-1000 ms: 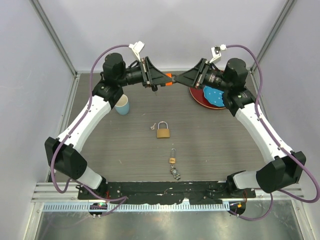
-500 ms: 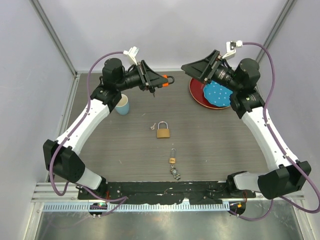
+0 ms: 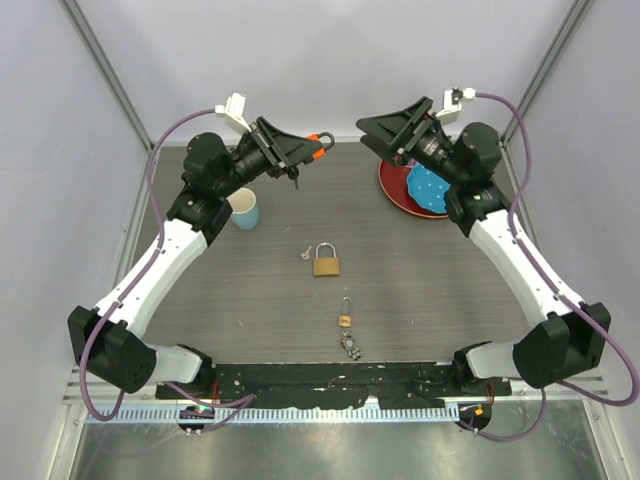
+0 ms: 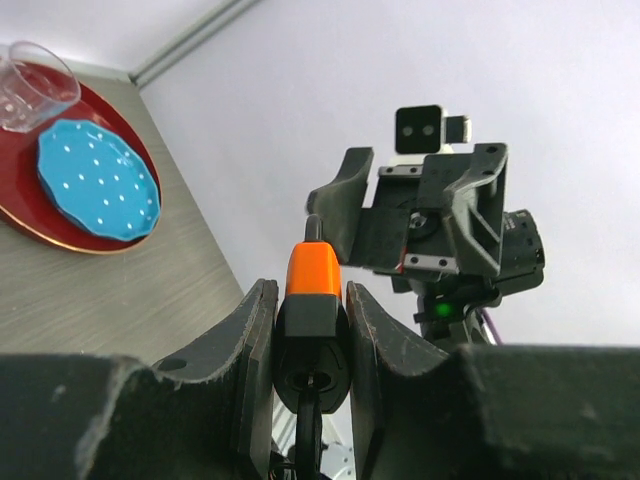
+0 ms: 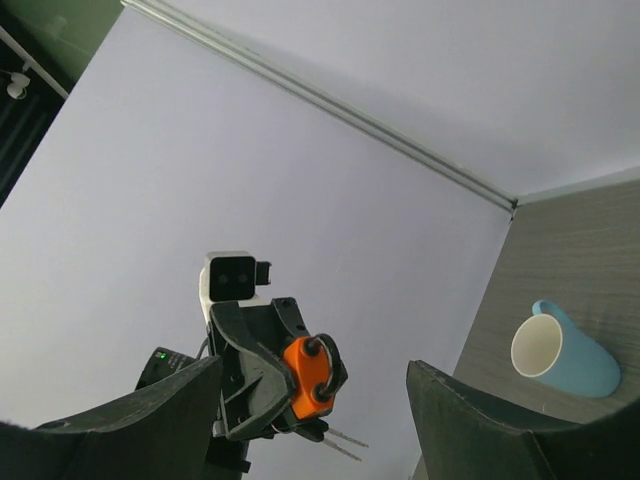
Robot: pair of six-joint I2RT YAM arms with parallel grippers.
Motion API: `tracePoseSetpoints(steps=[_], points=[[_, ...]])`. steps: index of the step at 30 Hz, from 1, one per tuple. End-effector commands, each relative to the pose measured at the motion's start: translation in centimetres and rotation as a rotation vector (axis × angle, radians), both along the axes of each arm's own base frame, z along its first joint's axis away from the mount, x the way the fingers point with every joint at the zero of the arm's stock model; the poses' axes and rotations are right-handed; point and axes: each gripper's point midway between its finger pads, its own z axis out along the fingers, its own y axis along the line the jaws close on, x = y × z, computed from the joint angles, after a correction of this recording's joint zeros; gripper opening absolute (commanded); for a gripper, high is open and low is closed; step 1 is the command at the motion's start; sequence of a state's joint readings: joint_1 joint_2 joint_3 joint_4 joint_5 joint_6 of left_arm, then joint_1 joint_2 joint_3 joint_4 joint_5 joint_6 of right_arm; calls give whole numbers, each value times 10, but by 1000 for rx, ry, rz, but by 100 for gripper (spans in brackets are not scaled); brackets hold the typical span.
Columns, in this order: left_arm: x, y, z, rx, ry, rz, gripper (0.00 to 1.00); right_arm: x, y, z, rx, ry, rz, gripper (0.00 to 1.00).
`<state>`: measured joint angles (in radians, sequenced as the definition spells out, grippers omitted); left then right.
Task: Lock with the key
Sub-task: Lock the lock.
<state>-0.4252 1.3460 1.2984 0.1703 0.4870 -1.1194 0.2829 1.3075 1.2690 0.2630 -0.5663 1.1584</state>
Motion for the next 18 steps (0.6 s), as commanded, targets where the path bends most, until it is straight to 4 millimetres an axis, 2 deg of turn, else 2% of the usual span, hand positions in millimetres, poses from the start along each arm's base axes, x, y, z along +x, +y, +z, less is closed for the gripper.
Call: tracePoseSetpoints(steps=[1,3,4,8,11,14,18], points=[[-8,19,59,-115,-176,99,0,-3,27,32,70,-68,48,79],[-7,23,64,-131,-186,119,0,-1,42,28,72,-58,75,76],[-7,24,68,-147,-197,129,0,-4,53,36,97,-73,104,72],[-6,24,70,-158,-200,131,0,-1,68,46,111,-105,127,68],[-7,23,69,-156,-195,124,0,-3,73,55,130,-132,133,65],[-6,23,71,-156,-196,122,0,1,76,55,138,-123,133,59],[-4,22,70,-153,-195,124,0,4,84,53,165,-112,164,48]])
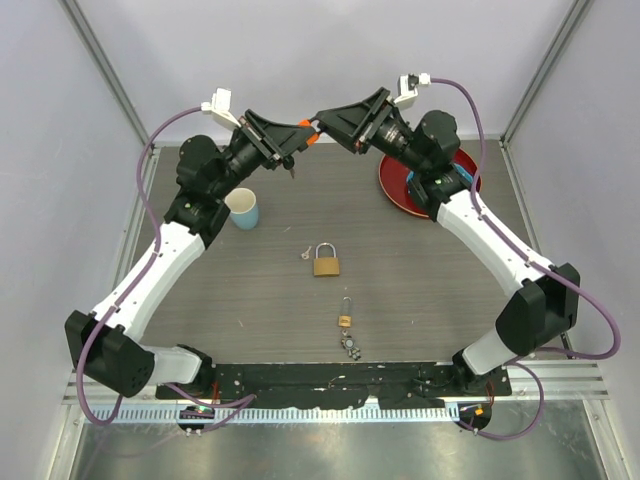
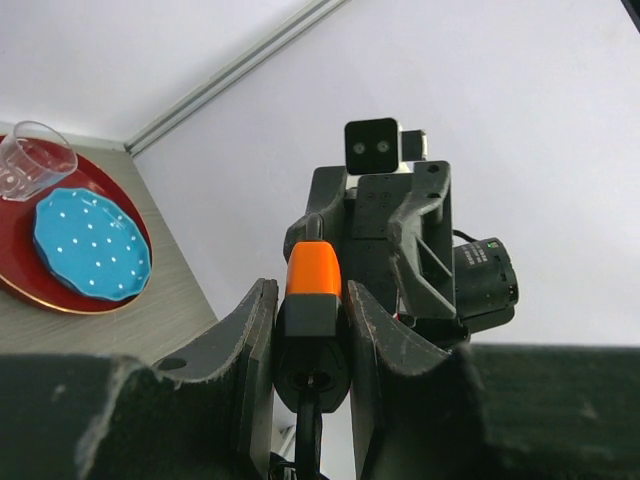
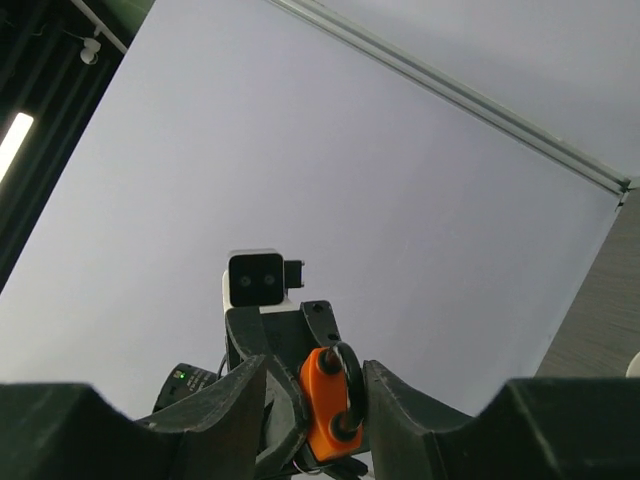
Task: Lock with the key
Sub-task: Lock the lock.
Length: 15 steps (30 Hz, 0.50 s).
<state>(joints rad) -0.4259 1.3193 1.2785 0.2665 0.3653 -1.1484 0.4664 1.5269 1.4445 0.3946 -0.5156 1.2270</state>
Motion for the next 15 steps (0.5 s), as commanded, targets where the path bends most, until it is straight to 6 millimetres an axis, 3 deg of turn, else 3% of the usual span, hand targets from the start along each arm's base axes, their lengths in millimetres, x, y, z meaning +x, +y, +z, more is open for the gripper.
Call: tracePoseSetpoints(steps=[1,10,13,15], points=[[-14,8,45,-67,-137,15,0,-3,3,33,90,-81,13,47],[-10,2,44,-64,-130,-1,0,-1,9,42,122,-89,24,34],[-9,1,45,-66,-132,-6,0,0,11,43,133,-82,33,20],[-8,-1,44,-64,-130,-9,0,1,13,42,133,-82,39,5]])
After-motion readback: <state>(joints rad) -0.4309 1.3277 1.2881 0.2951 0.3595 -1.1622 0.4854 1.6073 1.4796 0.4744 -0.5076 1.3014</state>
